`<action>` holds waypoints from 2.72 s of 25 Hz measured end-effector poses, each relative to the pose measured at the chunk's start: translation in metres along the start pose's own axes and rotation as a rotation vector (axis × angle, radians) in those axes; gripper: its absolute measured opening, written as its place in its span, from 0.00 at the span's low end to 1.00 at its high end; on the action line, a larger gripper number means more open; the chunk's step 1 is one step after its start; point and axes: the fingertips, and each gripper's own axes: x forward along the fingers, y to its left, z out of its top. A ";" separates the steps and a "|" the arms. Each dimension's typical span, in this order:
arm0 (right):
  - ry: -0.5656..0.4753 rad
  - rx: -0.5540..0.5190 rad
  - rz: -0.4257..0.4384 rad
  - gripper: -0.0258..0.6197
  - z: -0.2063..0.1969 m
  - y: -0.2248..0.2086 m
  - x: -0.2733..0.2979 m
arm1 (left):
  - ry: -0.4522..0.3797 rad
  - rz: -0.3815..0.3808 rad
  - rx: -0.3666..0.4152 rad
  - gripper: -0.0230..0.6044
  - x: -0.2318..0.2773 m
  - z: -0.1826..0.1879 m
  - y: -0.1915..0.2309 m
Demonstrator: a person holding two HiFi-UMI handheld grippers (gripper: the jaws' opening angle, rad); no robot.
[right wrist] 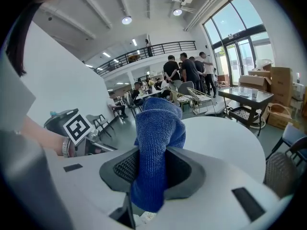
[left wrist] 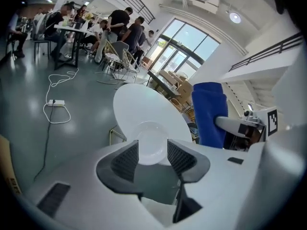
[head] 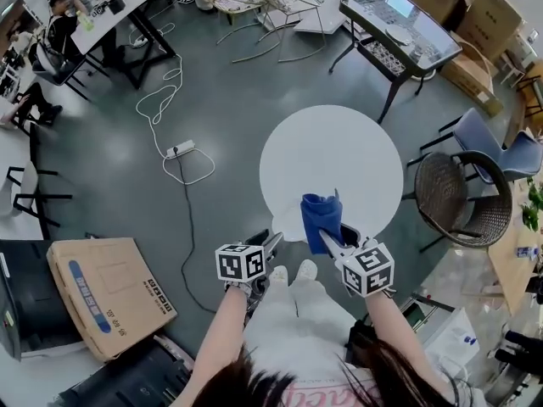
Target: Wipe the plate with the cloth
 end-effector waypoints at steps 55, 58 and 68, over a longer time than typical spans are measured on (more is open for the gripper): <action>-0.148 0.036 -0.111 0.24 0.046 -0.018 -0.040 | -0.327 -0.215 -0.140 0.08 -0.007 0.096 -0.029; -0.200 0.023 -0.117 0.25 0.068 -0.014 -0.051 | -0.363 -0.234 -0.103 0.08 -0.021 0.119 -0.043; -0.372 -0.046 -0.152 0.25 0.129 0.005 -0.098 | -0.438 -0.302 0.101 0.08 -0.066 0.166 -0.107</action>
